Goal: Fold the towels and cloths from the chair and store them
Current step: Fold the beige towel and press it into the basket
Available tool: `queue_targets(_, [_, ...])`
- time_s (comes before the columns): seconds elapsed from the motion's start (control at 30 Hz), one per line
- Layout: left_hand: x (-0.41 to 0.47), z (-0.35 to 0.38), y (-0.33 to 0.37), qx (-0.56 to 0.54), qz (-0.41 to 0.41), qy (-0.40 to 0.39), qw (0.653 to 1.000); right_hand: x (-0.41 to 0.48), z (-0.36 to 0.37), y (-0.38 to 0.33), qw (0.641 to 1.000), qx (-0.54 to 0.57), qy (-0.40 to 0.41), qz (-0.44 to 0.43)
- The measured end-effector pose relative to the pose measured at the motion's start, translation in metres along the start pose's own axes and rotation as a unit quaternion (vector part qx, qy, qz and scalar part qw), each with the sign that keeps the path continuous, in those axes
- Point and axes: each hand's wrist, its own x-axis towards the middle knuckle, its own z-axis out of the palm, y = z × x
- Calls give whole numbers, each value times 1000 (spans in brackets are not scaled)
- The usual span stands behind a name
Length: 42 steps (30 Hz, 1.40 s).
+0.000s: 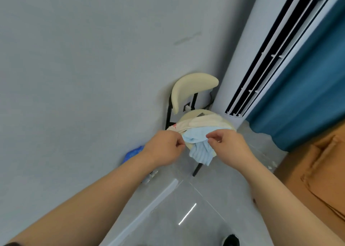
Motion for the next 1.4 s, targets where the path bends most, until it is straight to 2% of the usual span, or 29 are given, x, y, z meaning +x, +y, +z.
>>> queue_targets(0.23, [71, 62, 90, -54, -114, 68, 990, 91, -79, 113, 995, -38, -85, -38])
queue_targets(0.37, [106, 83, 135, -67, -179, 72, 979, 139, -123, 150, 988, -65, -121, -66])
queue_targets(0.53, [165, 98, 157, -78, -218, 89, 969, 207, -153, 174, 984, -66, -142, -87])
queue_targets(0.73, [260, 110, 162, -81, -206, 66, 973, 289, -175, 199, 979, -108, -147, -89])
queue_targets(0.97, [334, 125, 176, -103, -245, 79, 961, 386, -185, 215, 961, -144, -197, -131])
queue_targets(1.1, [367, 149, 178, -122, -308, 110, 937, 449, -171, 227, 937, -161, -251, -180])
queue_targets(1.27, [401, 193, 200, -166, -416, 169, 878, 507, -143, 254, 886, -205, -342, -237])
queue_targets(1.4, [428, 243, 219, -207, -463, 187, 841, 535, -123, 285, 848, -249, -388, -262])
